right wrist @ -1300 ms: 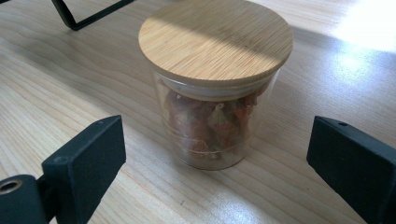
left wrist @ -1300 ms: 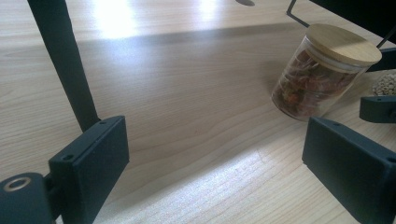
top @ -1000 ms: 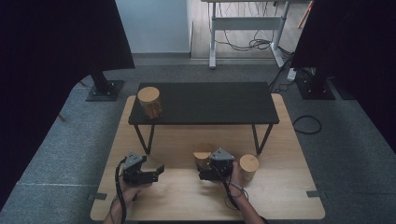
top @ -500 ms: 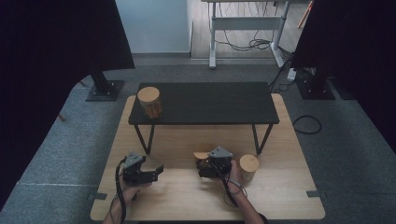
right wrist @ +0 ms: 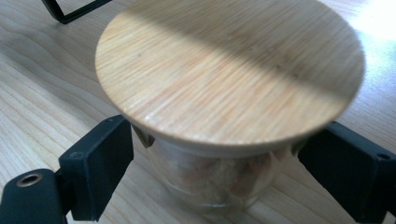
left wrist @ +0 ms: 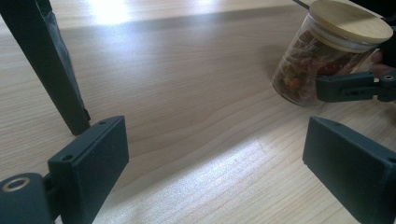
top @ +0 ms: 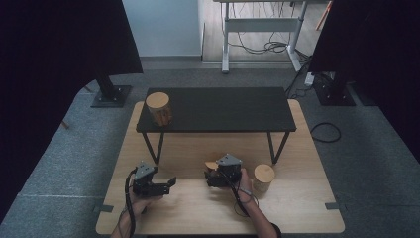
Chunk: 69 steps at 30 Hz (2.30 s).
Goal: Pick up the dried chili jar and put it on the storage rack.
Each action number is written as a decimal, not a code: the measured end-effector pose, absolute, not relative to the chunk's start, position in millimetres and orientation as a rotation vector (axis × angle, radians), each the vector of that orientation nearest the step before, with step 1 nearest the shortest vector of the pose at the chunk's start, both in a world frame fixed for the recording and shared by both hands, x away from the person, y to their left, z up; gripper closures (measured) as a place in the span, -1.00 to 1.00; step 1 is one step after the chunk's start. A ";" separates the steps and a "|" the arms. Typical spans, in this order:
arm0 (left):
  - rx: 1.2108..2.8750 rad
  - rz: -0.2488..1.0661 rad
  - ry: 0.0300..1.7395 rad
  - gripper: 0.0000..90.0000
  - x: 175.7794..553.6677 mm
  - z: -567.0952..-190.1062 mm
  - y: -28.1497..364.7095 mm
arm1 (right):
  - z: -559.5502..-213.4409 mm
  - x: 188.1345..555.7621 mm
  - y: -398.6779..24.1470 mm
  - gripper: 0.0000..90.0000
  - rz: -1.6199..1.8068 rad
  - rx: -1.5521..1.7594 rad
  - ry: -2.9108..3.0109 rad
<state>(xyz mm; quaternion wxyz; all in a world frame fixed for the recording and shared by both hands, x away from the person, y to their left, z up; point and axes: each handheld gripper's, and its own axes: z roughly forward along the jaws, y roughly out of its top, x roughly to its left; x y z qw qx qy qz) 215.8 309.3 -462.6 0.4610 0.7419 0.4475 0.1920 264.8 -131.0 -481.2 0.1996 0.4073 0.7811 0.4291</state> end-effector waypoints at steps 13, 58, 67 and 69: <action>1.834 0.461 1.095 -0.86 216.4 -463.7 307.0 | -480.9 271.4 -124.1 -0.66 1.195 1.130 2.197; 1.852 0.425 1.110 -0.86 218.9 -464.7 301.3 | -480.0 266.5 -125.6 -0.45 1.204 1.100 2.182; 1.849 0.431 1.120 -0.85 219.0 -465.1 303.8 | -476.8 262.7 -128.0 -0.45 1.213 1.097 2.173; 1.848 0.430 1.122 -0.85 219.0 -465.1 303.9 | -476.2 262.0 -128.5 -0.45 1.214 1.096 2.170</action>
